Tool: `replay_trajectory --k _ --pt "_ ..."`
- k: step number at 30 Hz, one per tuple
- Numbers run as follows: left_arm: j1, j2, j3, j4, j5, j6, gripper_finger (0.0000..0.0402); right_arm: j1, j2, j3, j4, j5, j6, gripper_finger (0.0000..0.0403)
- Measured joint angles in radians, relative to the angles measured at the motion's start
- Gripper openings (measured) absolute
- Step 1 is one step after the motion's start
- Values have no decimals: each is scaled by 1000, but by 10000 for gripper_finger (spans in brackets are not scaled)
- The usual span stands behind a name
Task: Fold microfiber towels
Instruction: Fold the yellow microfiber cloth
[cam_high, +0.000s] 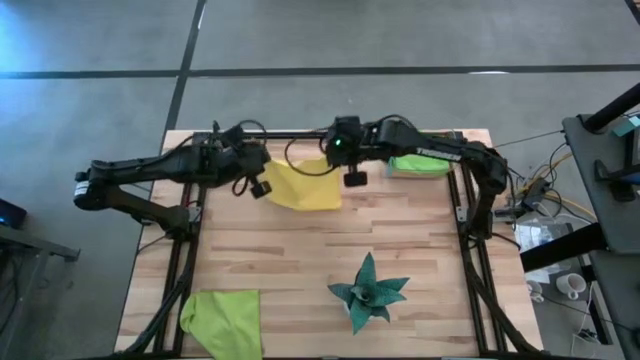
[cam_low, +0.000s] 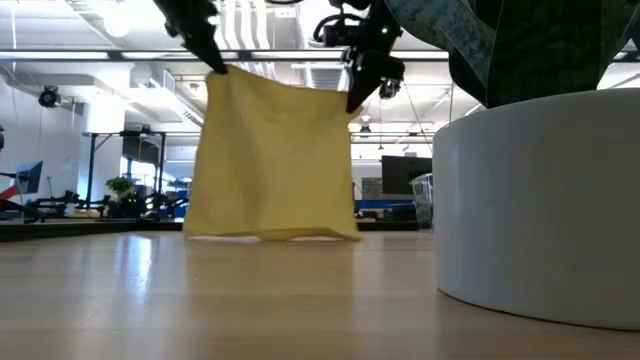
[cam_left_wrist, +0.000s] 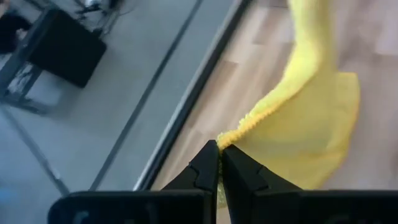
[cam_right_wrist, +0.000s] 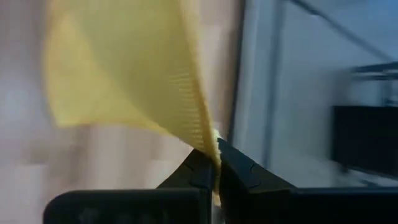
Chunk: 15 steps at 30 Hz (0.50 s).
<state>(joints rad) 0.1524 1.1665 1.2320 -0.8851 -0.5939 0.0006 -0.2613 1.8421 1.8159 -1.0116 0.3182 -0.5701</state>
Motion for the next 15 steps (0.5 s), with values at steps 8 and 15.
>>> replay_trajectory --k 8,15 --pt "287 77 49 115 38 87 0 -138 -7 46 88 78 -99 9" --pt "404 122 203 131 129 282 0 -215 5 193 108 154 -161 9"
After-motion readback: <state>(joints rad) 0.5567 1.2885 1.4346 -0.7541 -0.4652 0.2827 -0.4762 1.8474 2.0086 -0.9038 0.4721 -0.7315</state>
